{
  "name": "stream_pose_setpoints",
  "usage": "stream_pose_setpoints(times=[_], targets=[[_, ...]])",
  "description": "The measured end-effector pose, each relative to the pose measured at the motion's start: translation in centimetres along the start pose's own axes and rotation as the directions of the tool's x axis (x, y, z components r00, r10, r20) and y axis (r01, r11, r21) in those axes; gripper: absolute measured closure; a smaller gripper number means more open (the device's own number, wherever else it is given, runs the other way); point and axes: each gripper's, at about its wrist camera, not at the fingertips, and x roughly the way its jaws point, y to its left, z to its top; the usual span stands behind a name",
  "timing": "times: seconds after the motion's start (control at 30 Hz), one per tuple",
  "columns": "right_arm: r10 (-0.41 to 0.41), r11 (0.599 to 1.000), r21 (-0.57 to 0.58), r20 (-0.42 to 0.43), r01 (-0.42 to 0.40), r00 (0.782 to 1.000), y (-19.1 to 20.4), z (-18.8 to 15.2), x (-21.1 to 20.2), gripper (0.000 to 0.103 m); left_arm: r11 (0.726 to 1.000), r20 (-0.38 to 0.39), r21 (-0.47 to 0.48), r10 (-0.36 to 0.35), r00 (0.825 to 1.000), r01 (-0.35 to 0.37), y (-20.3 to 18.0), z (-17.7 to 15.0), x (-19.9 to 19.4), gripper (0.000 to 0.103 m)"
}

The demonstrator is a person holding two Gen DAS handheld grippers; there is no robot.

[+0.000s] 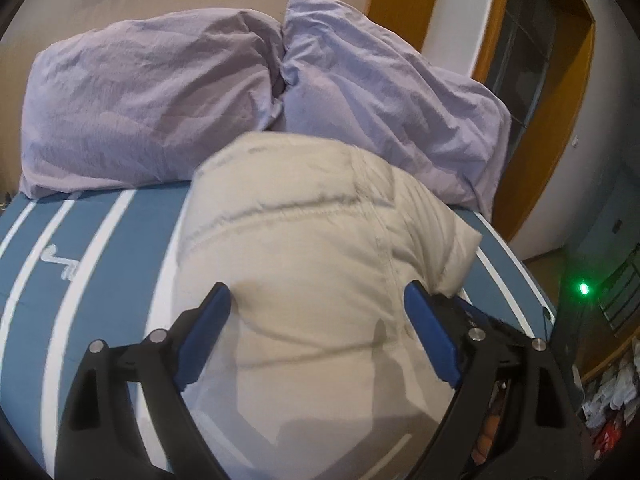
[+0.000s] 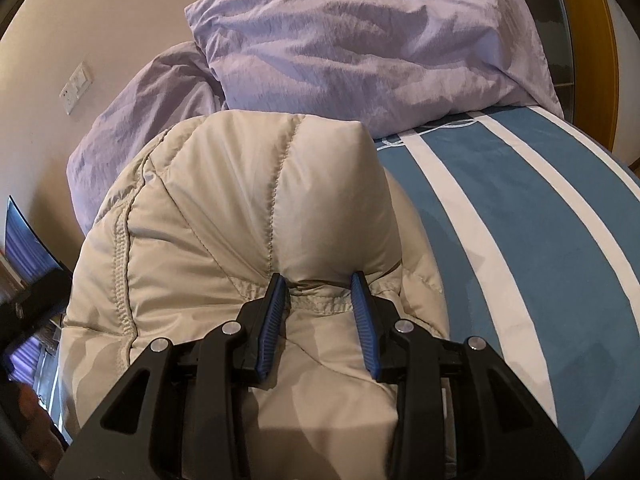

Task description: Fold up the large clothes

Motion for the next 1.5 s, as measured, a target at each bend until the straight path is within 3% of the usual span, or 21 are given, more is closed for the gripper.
stream_pose_setpoints(times=[0.23, 0.37, 0.47, 0.87, 1.03, 1.07, 1.13, 1.5], targets=[[0.004, 1.0, -0.003, -0.007, -0.004, 1.0, -0.1, 0.1, 0.1, 0.068, 0.994, 0.02, 0.023, 0.108, 0.994, -0.108, 0.7, 2.3, 0.6, 0.015], [0.004, 1.0, -0.003, -0.006, -0.004, 1.0, 0.0, 0.1, 0.1, 0.068, 0.975, 0.067, 0.071, 0.206, 0.976, -0.211, 0.8, 3.7, 1.2, 0.014], [0.003, 1.0, -0.002, -0.004, -0.003, 1.0, 0.1, 0.0, 0.2, 0.068, 0.962, 0.028, 0.087, 0.258, 0.966, -0.259, 1.3, 3.9, 3.5, 0.012], [-0.01, 1.0, -0.017, 0.023, 0.011, 1.0, 0.2, -0.3, 0.1, 0.067, 0.978, -0.015, 0.033, 0.208, 0.978, -0.208, 3.3, 1.9, 7.3, 0.011], [-0.042, 0.997, -0.058, 0.023, 0.043, 0.999, 0.8, 0.3, -0.6, 0.064, 0.971, 0.004, 0.046, 0.237, 0.972, -0.237, 3.3, 1.1, 7.9, 0.009], [-0.051, 0.997, -0.064, 0.023, 0.052, 0.998, 1.0, 0.6, -0.9, 0.062, 0.97, 0.004, 0.047, 0.24, 0.971, -0.24, 3.3, 1.0, 8.0, 0.009], [-0.048, 0.997, -0.063, 0.028, 0.05, 0.998, 1.3, 1.2, -1.5, 0.043, 0.97, -0.004, 0.047, 0.239, 0.971, -0.239, 3.3, 1.0, 8.3, 0.009], [-0.079, 0.989, -0.111, 0.156, 0.097, 0.985, 4.9, 7.1, -1.4, 0.043, 0.967, -0.001, 0.057, 0.248, 0.969, -0.247, 3.3, 0.9, 8.7, 0.009]])
